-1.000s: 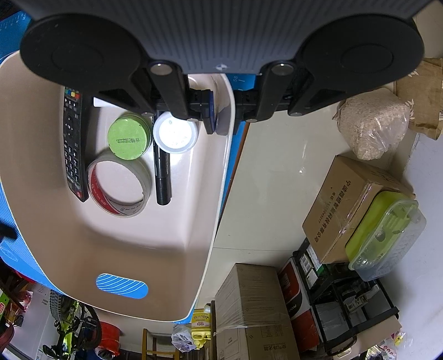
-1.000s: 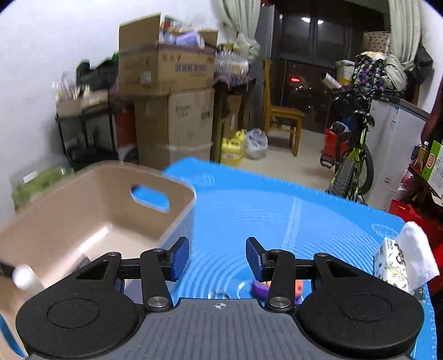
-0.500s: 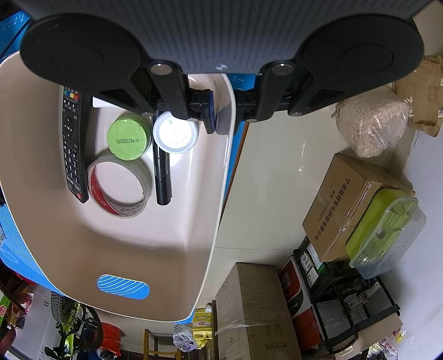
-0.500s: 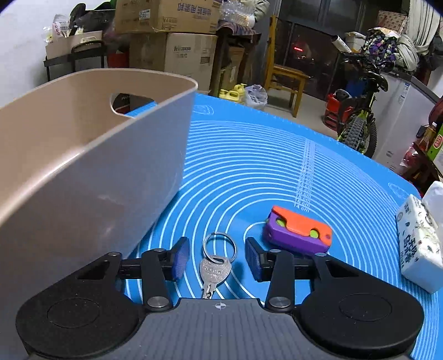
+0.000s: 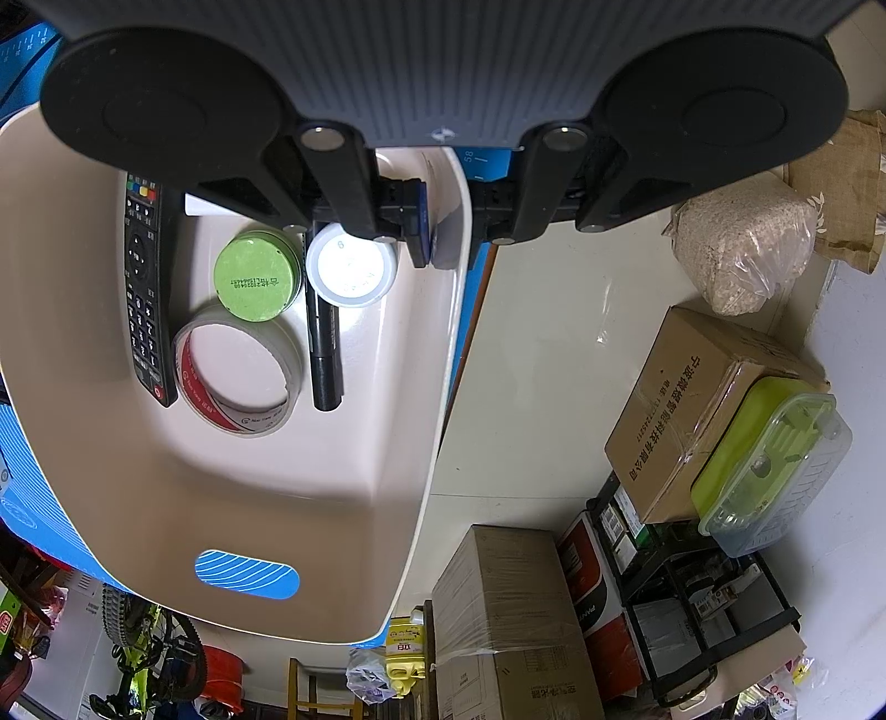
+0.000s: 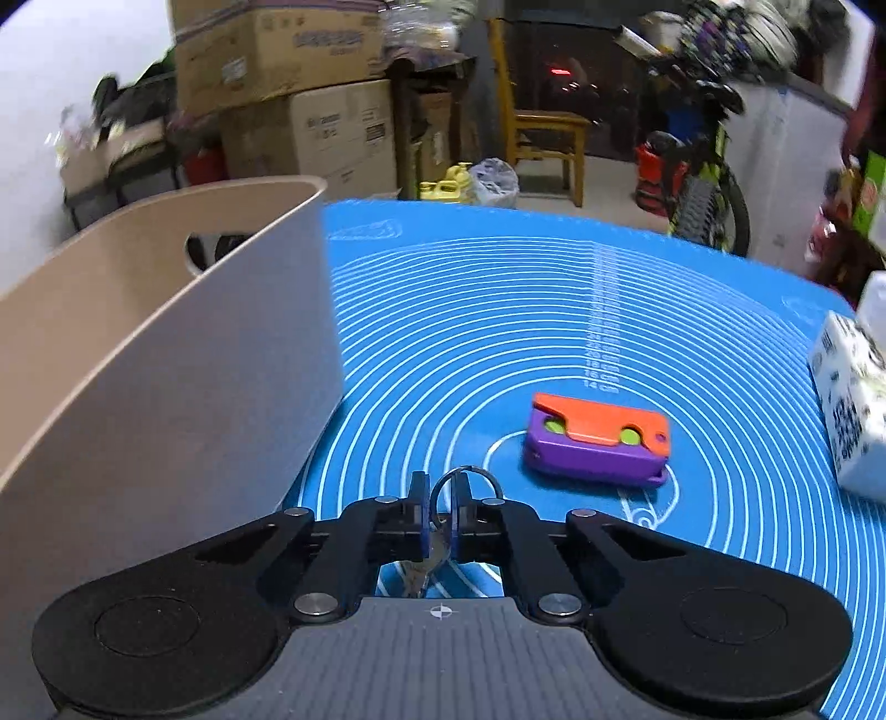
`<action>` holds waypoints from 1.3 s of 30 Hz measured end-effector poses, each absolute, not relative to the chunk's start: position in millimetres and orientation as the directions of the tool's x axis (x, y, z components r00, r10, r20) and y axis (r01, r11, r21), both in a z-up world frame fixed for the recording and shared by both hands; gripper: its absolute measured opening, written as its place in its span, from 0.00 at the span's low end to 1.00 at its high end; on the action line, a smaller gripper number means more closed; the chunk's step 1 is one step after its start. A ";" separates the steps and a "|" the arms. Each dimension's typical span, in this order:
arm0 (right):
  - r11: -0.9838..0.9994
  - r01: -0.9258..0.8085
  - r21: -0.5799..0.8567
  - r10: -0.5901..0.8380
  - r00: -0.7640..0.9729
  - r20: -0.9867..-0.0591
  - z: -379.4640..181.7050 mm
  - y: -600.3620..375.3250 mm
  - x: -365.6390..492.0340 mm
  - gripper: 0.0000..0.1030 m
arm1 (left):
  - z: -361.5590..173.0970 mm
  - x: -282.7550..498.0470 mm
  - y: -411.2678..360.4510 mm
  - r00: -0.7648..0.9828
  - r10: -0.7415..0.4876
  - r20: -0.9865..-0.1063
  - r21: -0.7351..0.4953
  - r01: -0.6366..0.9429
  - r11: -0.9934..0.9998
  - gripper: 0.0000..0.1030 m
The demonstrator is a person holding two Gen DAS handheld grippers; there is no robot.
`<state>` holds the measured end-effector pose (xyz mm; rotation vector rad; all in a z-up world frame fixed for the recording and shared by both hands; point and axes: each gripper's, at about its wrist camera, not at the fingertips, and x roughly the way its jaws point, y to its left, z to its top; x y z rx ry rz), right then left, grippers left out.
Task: Organize rigid objects
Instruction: 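Move the right tool to the silver keys and pinch their ring, then carry the keys over the basket and open the right gripper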
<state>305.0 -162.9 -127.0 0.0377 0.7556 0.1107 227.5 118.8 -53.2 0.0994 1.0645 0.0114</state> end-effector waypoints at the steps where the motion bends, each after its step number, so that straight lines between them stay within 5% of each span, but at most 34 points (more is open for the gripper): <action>1: 0.994 -0.082 0.076 0.112 0.723 -0.682 -127.1 -164.6 304.4 0.17 | -53.2 227.5 118.8 0.485 0.057 -0.872 0.087 0.039 0.995 0.12; 20: 0.995 -0.057 0.083 0.095 0.811 -0.577 -84.4 -169.2 282.4 0.11 | -52.5 227.6 120.6 0.485 0.049 -0.873 0.077 0.038 0.996 0.12; 33: 0.976 -0.165 0.143 0.208 0.903 -0.376 4.8 -151.1 251.6 0.11 | -52.4 227.5 120.9 0.485 0.048 -0.873 0.076 0.038 0.996 0.12; 39: 0.944 -0.286 0.163 0.326 0.876 -0.355 25.0 -122.5 241.1 0.11 | -51.5 225.7 122.5 0.487 0.050 -0.872 0.078 0.038 0.996 0.12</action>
